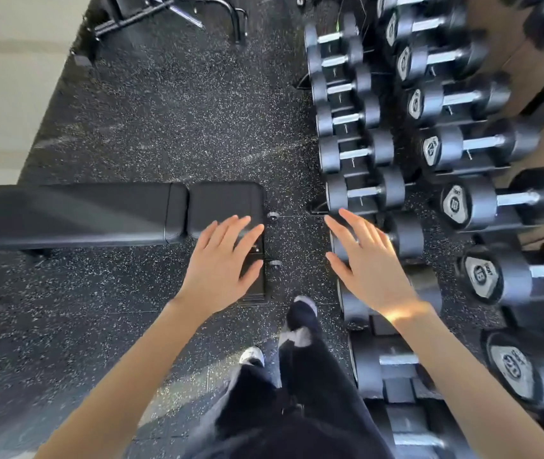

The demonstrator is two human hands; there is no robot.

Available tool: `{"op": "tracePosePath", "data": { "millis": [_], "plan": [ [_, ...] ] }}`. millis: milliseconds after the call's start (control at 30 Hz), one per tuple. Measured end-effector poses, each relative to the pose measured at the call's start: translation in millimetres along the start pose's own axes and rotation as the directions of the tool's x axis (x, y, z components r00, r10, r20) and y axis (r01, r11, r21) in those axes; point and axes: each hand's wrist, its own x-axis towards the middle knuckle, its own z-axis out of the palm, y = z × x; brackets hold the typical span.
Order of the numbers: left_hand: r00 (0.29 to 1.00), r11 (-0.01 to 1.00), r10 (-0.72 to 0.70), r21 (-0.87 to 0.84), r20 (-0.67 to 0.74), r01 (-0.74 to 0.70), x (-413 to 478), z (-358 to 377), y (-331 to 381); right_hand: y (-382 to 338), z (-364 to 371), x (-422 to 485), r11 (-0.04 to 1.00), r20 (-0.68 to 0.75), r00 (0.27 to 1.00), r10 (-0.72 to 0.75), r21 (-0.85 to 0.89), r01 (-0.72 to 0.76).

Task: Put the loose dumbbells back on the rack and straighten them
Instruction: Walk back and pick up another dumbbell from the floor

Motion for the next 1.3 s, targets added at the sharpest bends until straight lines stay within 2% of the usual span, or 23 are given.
{"op": "tracePosePath", "data": {
  "millis": [267, 467, 700, 1000, 1300],
  "plan": [
    [0.999, 1.0, -0.015, -0.017, 0.034, 0.015, 95, 19, -14, 59, 13, 75, 0.998, 0.022, 1.0, -0.021, 0.059, 0.02],
    [0.998, 0.996, -0.06, 0.071, 0.036, 0.057, 204, 16, -26, 137, 4, 173, 0.994, -0.045, 0.993, -0.111, 0.006, 0.111],
    [0.995, 0.992, -0.1, 0.079, -0.029, 0.102, 319, 13, -23, 208, -21, 278, 0.987, -0.033, 0.987, -0.158, -0.032, 0.157],
    [0.992, 0.992, -0.109, 0.057, -0.069, 0.113, 407, 22, -36, 258, -18, 350, 0.982, -0.043, 0.981, -0.191, -0.021, 0.19],
    [0.996, 0.994, -0.073, 0.081, -0.042, 0.076, 516, 31, -83, 294, -1, 455, 0.982, -0.026, 0.982, -0.188, -0.038, 0.187]
  ]
}}
